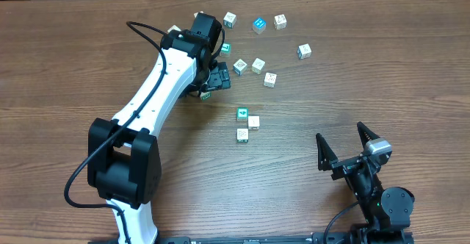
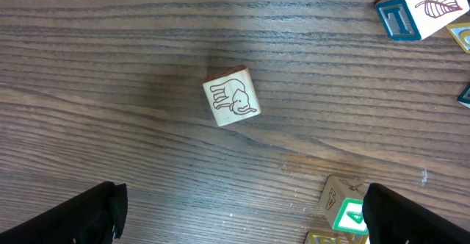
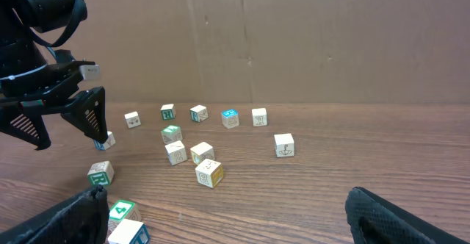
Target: Form a circle
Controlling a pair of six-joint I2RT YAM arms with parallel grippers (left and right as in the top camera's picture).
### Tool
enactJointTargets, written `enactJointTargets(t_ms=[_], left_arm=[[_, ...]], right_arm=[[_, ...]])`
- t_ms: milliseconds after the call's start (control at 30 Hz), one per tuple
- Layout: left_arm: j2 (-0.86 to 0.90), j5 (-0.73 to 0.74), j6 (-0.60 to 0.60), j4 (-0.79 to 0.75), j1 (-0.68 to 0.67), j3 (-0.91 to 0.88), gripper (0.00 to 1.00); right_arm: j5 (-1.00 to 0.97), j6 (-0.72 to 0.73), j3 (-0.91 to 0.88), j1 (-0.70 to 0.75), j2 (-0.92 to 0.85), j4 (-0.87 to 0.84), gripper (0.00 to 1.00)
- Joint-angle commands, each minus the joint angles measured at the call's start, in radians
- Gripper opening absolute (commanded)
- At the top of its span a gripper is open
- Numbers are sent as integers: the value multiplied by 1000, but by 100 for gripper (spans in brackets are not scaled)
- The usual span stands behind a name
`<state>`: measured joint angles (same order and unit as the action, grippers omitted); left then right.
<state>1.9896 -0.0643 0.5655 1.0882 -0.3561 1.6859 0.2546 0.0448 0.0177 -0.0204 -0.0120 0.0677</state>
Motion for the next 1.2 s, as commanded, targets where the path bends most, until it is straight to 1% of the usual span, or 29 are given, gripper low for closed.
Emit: enactJointTargets(t_ms=[0,433,467,567,667,1133,1167], left_arm=[[-21,4,-17,1,3,22,100],[-21,2,-17,-8,3,22,100],[-21,2,-17,-10,3,22,99],[-21,2,-17,-17,3,22,92],[-21,1,-21,-24,3,22,88],[-21,-51,-21,-37,3,22,87],[-21,-51,-25,-45,3,22,85]], right_arm=[[-7,-5,-10,3,9,-6,100],[-7,-5,-10,3,9,-6,100],[-7,-5,-10,3,9,-6,100],[-7,-5,-10,3,9,-6,100],[-7,-5,-10,3,9,-6,100],[-7,-5,-10,3,9,-6,100],[-7,-5,-10,3,9,-6,100]])
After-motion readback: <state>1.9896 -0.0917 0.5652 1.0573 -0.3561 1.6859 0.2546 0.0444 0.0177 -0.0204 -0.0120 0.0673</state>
